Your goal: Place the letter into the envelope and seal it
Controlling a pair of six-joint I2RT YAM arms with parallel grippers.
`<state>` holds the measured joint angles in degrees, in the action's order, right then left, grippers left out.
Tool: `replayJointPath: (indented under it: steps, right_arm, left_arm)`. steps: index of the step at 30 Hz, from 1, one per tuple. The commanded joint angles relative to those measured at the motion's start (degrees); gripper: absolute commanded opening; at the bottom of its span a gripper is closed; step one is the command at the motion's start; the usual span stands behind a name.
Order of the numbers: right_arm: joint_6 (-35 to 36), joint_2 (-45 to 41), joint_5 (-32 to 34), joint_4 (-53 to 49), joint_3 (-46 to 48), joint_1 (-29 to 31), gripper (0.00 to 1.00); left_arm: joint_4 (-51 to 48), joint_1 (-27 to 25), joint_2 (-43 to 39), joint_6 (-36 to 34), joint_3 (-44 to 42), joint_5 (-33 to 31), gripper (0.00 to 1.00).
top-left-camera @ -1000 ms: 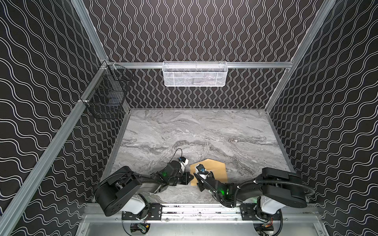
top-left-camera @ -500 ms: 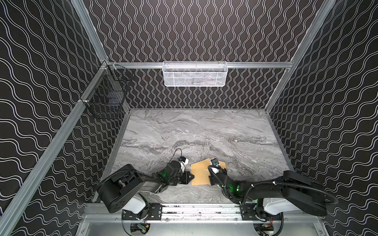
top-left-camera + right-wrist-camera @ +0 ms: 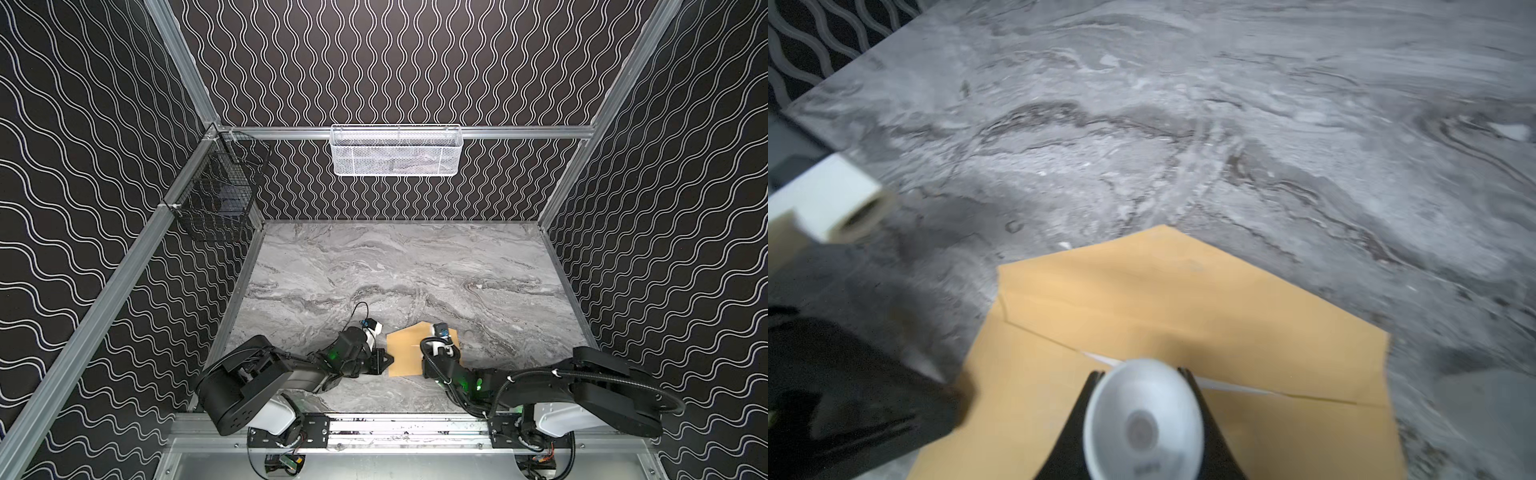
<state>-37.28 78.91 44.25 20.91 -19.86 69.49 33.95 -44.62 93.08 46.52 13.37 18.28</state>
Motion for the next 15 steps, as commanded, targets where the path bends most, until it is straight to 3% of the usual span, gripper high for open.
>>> replayJointPath:
  steps: [1,6,12,15]
  right_arm:
    - [-12.1,-0.4,6.6,-22.6,0.6,-0.9,0.00]
    - [-27.5,2.7,14.0,-36.6,-3.0,-1.5,0.00]
    - [-41.0,3.0,18.4,-50.0,-7.1,-3.2,0.00]
    - [-33.7,0.0,19.5,-45.4,-6.8,-4.1,0.00]
  left_arm:
    - [-18.7,0.6,0.7,0.2,-1.2,-5.4,0.02]
    - [-18.7,0.7,0.6,0.3,-1.2,-5.4,0.01]
    - [-19.1,0.7,0.3,0.3,-1.2,-5.4,0.02]
    - [-18.9,0.7,0.5,0.1,-1.1,-5.2,0.02]
